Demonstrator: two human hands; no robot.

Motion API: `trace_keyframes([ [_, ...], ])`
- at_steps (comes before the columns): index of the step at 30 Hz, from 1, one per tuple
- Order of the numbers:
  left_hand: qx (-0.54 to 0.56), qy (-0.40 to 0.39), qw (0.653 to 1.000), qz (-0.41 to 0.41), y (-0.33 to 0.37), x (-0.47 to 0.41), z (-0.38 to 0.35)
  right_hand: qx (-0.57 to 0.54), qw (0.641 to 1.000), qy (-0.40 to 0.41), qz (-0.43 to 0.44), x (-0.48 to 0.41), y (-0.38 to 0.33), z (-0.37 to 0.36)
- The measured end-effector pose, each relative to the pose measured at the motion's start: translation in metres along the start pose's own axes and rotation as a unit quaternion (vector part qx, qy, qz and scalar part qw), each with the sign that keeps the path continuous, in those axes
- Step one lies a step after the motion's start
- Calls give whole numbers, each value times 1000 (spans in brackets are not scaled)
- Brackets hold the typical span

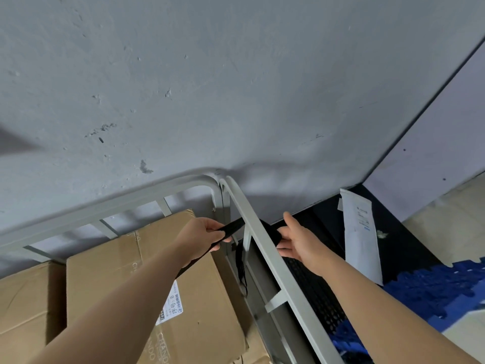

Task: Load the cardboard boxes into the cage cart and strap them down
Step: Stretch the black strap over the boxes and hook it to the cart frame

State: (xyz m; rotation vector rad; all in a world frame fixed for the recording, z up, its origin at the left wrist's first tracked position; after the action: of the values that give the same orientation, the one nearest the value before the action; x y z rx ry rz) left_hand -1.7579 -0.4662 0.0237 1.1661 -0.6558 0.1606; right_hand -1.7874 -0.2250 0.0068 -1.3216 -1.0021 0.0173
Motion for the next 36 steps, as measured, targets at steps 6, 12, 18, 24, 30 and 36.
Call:
trace_keyframes([
  [6, -40, 50, 998, 12, 1, 21, -12, 40, 999, 35, 6, 31, -2, -11],
  [12, -121, 112, 986, 25, 1, 43, -28, 78, 992, 97, 3, 60, 3, -27],
  [18, -99, 15, 994, -54, -3, 45, -72, 66, 991, 106, -48, 59, 8, -31],
  [24, 10, -159, 987, -31, -7, 23, -122, -57, 990, 102, -78, 58, 8, -35],
  [30, -1, -202, 979, -5, -14, 22, -123, -71, 989, 96, -90, 52, 13, -33],
  [36, 48, -187, 981, 16, -9, 39, -125, -77, 991, 76, -83, 58, 8, -40],
])
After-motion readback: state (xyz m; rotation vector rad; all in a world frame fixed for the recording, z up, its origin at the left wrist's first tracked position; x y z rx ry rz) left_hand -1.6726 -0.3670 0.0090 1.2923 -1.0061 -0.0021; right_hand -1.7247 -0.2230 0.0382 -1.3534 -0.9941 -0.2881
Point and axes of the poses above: each hand's wrist, its own x-axis away from the middle knuckle, its own z-axis out of the back of the hand, y = z × x, the point moved 3 cm from there along -x, towards the middle knuckle, and after that the axes turned 15 degrees about -y, right-handed, at the moved point
